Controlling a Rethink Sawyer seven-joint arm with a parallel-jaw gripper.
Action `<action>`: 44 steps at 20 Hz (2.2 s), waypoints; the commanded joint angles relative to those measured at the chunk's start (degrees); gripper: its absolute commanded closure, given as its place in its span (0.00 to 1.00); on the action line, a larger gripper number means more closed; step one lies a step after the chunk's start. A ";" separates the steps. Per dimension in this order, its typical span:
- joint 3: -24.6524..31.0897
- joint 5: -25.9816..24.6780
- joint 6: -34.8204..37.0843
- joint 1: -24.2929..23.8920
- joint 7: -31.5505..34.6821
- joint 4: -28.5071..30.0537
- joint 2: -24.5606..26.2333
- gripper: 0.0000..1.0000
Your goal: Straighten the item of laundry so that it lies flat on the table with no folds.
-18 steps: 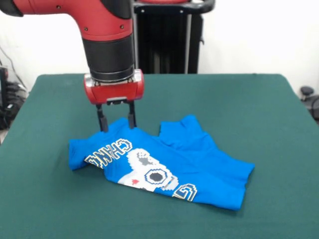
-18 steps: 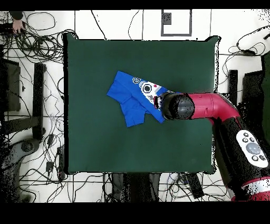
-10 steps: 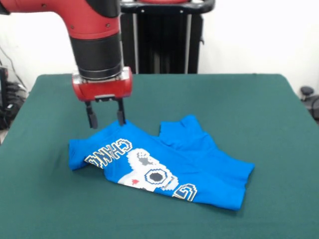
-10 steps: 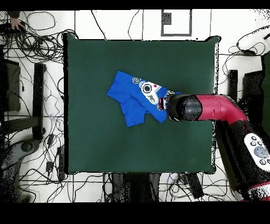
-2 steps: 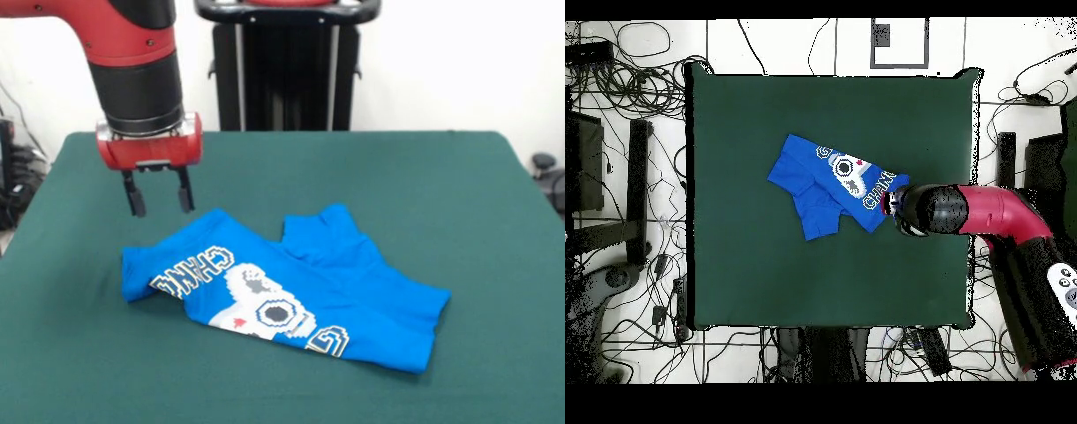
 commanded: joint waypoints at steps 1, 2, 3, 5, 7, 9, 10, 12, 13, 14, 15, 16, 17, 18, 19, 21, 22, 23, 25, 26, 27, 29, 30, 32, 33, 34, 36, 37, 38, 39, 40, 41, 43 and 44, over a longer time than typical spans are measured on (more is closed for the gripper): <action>7.18 -3.47 5.79 0.98 -23.60 1.07 0.81 0.00; 7.25 -3.69 5.45 1.00 -23.25 1.42 0.70 0.00; 7.33 -3.85 5.29 1.00 -22.89 1.60 0.61 0.00; 7.16 -3.98 4.82 1.40 -20.99 2.15 0.31 0.00; 6.61 -3.93 4.12 2.16 -18.11 2.70 -0.02 0.00; 5.76 -3.68 3.21 2.72 -14.89 2.92 -0.48 0.00; 5.33 -3.56 2.75 3.00 -13.29 3.04 -0.71 0.00; 3.94 -3.46 0.40 4.05 -8.22 3.60 -1.40 0.00; 3.53 -3.40 -0.14 4.32 -6.97 3.68 -1.53 0.00; 3.21 -3.12 -0.22 4.29 -6.07 3.78 -1.77 0.00; 2.64 -2.74 -0.82 4.50 -4.24 3.85 -1.92 0.00; 2.07 -2.37 -1.41 4.71 -2.40 3.91 -2.07 0.00; 1.51 -2.00 -2.01 4.92 -0.57 3.98 -2.22 0.00; 0.59 -1.93 -3.04 5.16 1.64 4.22 -2.58 0.00; -0.32 -1.86 -4.06 5.39 3.85 4.45 -2.94 0.00; -2.71 -1.93 -6.43 6.33 8.61 4.93 -3.75 0.00; -3.84 -1.49 -6.26 6.84 10.19 4.62 -3.90 0.00; -4.96 -1.04 -6.09 7.35 11.77 4.31 -4.06 0.00; -6.42 0.42 -5.32 7.54 12.70 3.75 -3.84 0.00; -6.70 0.92 -5.12 7.21 12.26 3.66 -3.52 0.00; -6.92 1.47 -5.02 7.08 11.78 3.61 -3.32 0.00; -7.79 2.64 -4.89 7.38 12.03 3.21 -2.48 0.00; -8.55 3.27 -4.86 8.19 13.15 2.46 -1.88 0.00; -10.10 4.63 -4.78 9.17 14.88 2.02 -1.66 0.00; -10.90 5.43 -4.76 9.51 15.86 2.08 -1.69 0.00; -11.67 6.21 -4.29 10.03 16.63 1.76 -1.72 0.00; -13.49 7.87 -4.80 10.91 18.74 1.91 -1.87 0.00; -14.44 8.78 -4.86 11.39 19.92 2.00 -2.01 0.00; -15.33 9.40 -5.10 11.73 20.67 2.10 -1.85 0.00; -16.10 10.27 -5.31 12.14 21.38 2.19 -1.83 0.00; -16.80 10.99 -5.58 12.46 21.89 2.17 -1.65 0.00; -17.50 11.71 -5.85 12.79 22.40 2.14 -1.48 0.00; -19.56 13.33 -7.16 13.81 24.68 2.60 -1.40 0.00; -21.02 14.13 -8.18 14.58 26.71 2.95 -1.43 0.00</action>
